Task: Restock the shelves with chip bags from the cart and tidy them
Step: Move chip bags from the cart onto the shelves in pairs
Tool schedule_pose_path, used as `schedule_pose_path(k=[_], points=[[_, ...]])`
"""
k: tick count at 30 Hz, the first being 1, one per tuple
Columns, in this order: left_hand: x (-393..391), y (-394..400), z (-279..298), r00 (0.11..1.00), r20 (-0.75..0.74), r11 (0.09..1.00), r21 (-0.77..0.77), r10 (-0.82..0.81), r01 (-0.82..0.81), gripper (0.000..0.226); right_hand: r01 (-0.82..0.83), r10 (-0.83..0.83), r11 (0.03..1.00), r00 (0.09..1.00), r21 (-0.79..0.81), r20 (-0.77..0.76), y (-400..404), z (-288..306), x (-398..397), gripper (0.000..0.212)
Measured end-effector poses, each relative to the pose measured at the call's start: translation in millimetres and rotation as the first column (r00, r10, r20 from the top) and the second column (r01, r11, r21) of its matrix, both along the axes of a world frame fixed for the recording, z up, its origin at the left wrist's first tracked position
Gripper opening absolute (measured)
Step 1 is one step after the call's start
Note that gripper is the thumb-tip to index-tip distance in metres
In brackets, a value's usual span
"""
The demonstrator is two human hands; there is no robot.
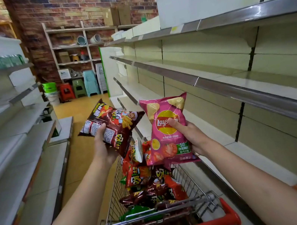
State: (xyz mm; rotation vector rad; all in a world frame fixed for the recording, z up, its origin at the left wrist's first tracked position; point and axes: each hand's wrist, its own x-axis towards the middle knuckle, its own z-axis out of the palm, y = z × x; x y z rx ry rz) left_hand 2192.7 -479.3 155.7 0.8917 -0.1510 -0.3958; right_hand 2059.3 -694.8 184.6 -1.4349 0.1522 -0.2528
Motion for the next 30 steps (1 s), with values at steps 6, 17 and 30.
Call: schedule_pose_path(k=[6, 17, 30], points=[[-13, -16, 8, 0.984, 0.163, 0.932, 0.338, 0.079, -0.131, 0.073, -0.006, 0.006, 1.0, 1.0, 0.017, 0.029, 0, 13, -6, 0.056], [-51, -53, 23, 0.955, 0.226, 0.846, 0.531, -0.191, 0.044, 0.03, -0.094, 0.096, 0.994, 0.995, 0.052, -0.031, -3, 12, -21, 0.047], [-59, -50, 5, 0.237, 0.752, 0.329, 0.518, -0.615, -0.79, 0.121, -0.047, 0.058, 0.99, 0.996, 0.134, -0.074, -21, 8, -39, 0.047]])
